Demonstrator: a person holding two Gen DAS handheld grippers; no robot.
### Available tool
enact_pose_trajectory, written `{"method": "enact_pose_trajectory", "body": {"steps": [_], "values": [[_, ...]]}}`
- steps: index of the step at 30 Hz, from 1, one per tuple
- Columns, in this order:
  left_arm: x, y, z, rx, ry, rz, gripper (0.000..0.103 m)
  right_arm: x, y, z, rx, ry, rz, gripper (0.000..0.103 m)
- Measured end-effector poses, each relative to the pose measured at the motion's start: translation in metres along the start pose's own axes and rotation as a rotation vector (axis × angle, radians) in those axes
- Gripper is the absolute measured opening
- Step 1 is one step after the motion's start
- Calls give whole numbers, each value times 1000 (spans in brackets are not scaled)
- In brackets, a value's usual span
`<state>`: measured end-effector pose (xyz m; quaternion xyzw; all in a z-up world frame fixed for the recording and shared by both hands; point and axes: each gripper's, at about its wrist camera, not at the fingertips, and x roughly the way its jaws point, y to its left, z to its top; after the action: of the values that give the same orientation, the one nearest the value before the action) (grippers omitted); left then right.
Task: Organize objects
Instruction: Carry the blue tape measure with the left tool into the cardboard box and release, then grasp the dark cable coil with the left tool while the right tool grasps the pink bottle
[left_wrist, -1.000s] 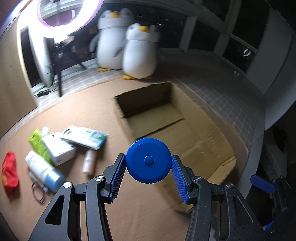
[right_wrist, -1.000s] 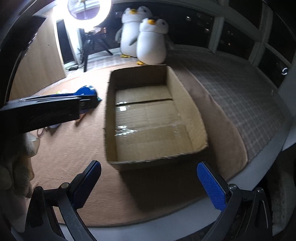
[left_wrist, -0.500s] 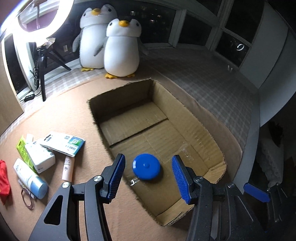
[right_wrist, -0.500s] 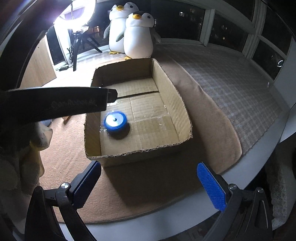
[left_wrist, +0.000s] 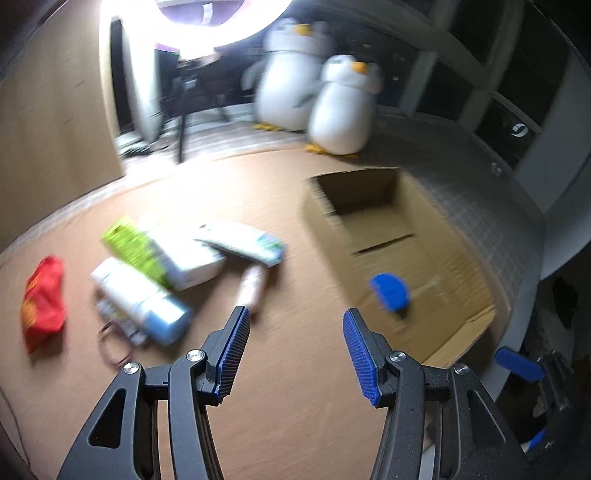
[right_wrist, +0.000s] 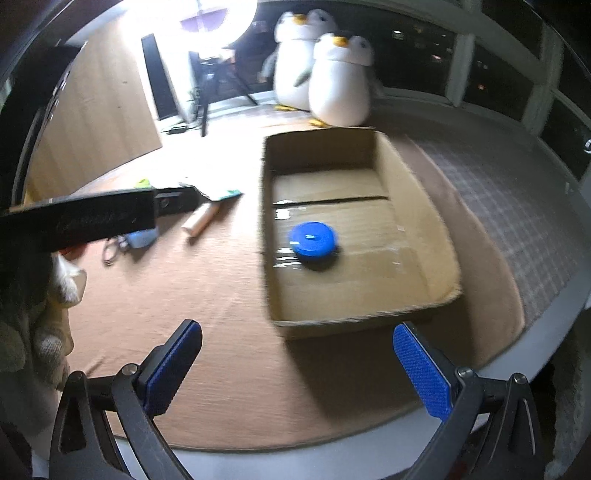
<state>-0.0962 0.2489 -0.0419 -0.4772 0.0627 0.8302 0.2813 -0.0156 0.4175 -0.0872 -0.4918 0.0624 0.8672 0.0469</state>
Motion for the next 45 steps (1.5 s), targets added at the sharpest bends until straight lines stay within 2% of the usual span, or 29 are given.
{"method": "enact_pose_trajectory", "body": {"steps": [10, 14, 20, 25, 27, 32, 36, 45], "values": [[-19, 128, -54, -201, 49, 128, 56, 12, 62, 15, -85, -5, 97, 103], [-23, 160, -64, -231, 53, 169, 56, 24, 78, 32, -84, -6, 106, 103], [-12, 193, -61, -262, 68, 194, 56, 51, 99, 61, -85, 7, 120, 102], [6, 206, -50, -262, 94, 182, 56, 83, 105, 83, -52, 75, 119, 82], [17, 209, -46, -261, 109, 165, 56, 95, 103, 91, -36, 101, 107, 68], [41, 212, -38, -243, 152, 160, 51, 127, 94, 110, 22, 175, 95, 60], [51, 211, -37, -226, 167, 149, 48, 147, 91, 117, 40, 222, 86, 48], [60, 211, -34, -207, 173, 158, 32, 182, 91, 126, 53, 287, 51, 39]]}}
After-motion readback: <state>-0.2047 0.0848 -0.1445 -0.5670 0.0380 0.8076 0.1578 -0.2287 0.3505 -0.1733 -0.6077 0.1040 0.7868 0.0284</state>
